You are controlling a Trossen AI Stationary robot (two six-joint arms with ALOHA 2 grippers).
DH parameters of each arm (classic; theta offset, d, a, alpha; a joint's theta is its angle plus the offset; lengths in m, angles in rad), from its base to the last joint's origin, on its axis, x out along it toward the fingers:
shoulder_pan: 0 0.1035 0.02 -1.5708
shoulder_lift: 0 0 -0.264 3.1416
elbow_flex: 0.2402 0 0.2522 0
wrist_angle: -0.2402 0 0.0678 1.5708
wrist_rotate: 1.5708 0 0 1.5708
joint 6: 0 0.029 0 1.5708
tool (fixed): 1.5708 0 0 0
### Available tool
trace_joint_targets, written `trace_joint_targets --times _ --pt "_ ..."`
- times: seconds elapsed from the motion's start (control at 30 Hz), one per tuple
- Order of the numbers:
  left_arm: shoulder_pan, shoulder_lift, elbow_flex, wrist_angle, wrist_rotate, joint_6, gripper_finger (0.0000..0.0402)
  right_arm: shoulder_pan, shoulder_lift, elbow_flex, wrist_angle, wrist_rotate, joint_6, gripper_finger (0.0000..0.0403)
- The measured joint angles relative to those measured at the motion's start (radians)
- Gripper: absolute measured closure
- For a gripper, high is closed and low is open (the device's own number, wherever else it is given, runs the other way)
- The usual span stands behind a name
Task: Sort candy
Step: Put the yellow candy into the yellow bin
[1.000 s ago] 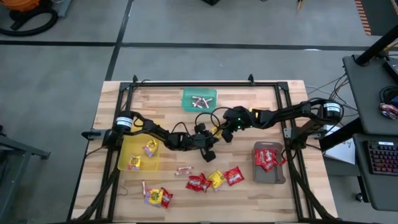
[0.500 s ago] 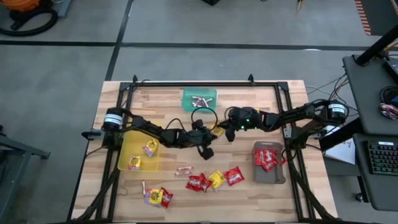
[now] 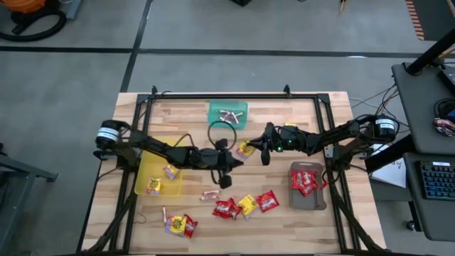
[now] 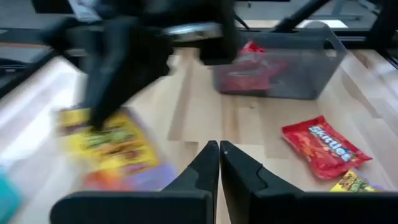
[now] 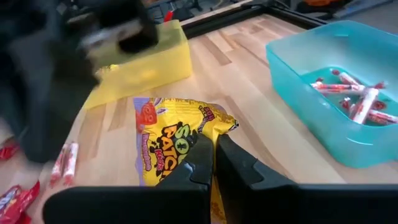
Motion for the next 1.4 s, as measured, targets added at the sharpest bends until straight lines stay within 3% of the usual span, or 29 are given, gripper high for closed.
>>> trace_joint_targets --times 0.27,0.57,0.73,1.03,1.2,1.4 --pt "0.006 -0.159 -0.223 0.195 -0.008 -0.033 0.0402 0.064 0.002 -0.001 0.052 0.019 -0.093 0.0394" --pt "0.007 -0.122 -0.347 0.54 -0.062 -0.135 0.0391 0.1 0.002 -0.001 0.171 0.102 -0.184 0.0394" --pt "0.006 -0.114 -0.351 0.566 -0.089 -0.127 0.0338 0.138 0.002 0.02 0.185 0.24 -0.258 0.0394" --pt "0.005 -0.108 -0.35 0.57 -0.188 -0.095 0.0195 0.202 0.002 0.092 0.183 0.296 -0.396 0.0394" --pt "-0.001 -0.108 -0.349 0.569 -0.118 -0.076 0.0174 0.207 0.002 0.108 0.178 0.33 -0.437 0.0394" --pt "-0.002 -0.108 -0.34 0.578 -0.115 -0.076 0.0176 0.212 0.002 0.122 0.177 0.33 -0.437 0.0394"
